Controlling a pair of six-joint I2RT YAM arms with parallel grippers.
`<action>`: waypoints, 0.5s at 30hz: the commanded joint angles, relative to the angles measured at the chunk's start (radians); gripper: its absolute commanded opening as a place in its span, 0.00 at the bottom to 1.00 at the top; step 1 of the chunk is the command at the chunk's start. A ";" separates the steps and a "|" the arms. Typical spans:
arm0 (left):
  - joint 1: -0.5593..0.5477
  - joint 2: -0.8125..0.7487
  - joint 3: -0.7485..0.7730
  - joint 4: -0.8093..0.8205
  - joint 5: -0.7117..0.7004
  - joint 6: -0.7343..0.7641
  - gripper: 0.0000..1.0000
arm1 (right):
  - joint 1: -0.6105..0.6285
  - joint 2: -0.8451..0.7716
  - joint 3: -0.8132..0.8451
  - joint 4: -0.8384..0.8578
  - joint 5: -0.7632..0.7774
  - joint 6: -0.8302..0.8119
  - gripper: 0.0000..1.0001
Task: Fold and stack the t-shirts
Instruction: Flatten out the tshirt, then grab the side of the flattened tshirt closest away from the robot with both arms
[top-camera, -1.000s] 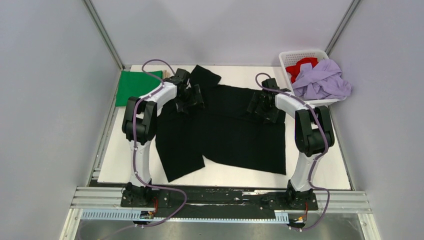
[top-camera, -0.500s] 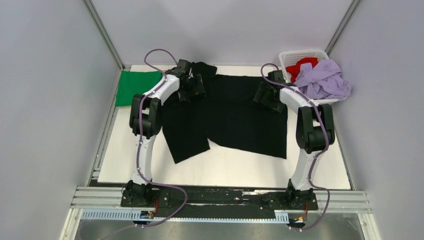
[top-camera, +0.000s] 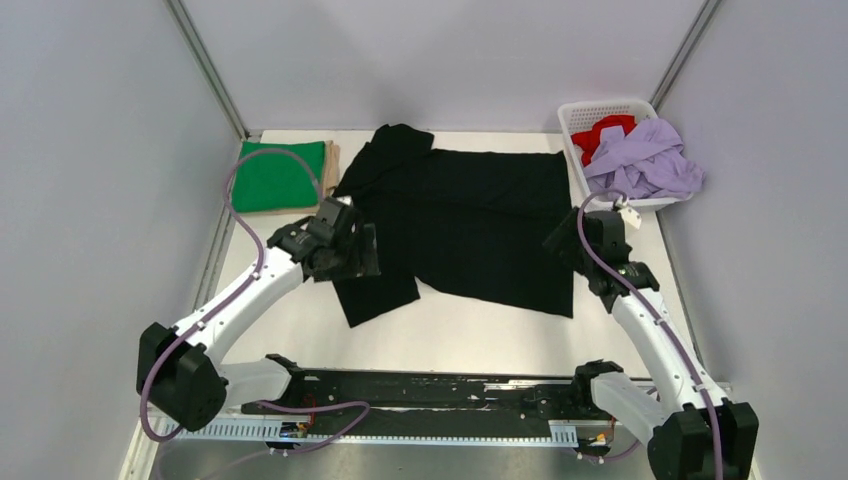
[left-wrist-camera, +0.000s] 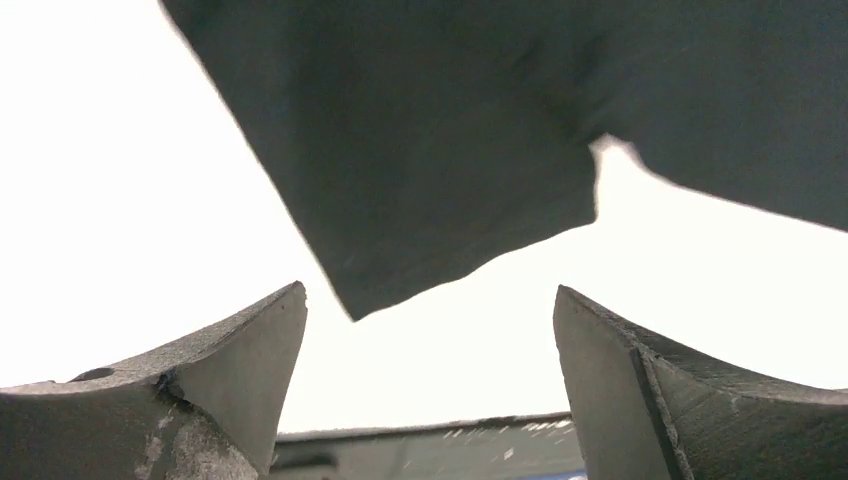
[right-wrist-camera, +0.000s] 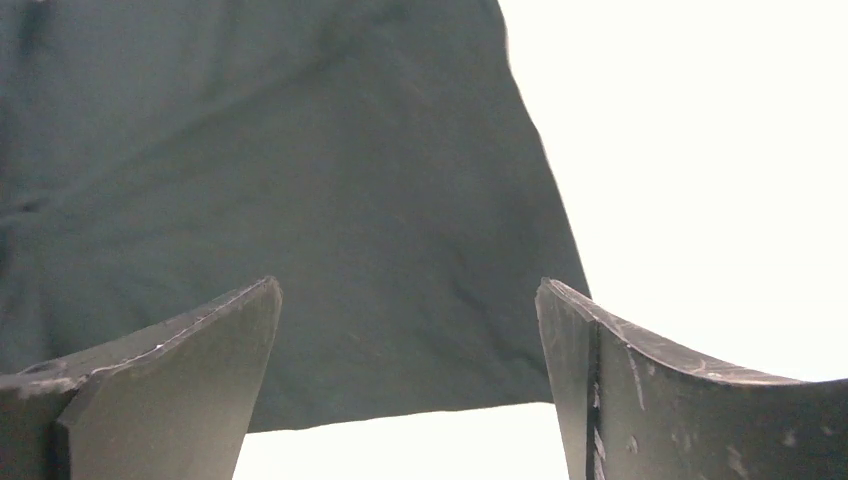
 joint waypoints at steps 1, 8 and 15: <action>-0.016 -0.105 -0.191 -0.127 -0.057 -0.085 0.98 | -0.004 -0.104 -0.128 -0.027 0.077 0.088 1.00; -0.017 -0.125 -0.346 -0.020 0.062 -0.120 0.79 | -0.015 -0.203 -0.201 -0.027 0.167 0.134 1.00; -0.017 0.009 -0.393 0.104 0.047 -0.107 0.67 | -0.018 -0.144 -0.199 -0.031 0.141 0.132 1.00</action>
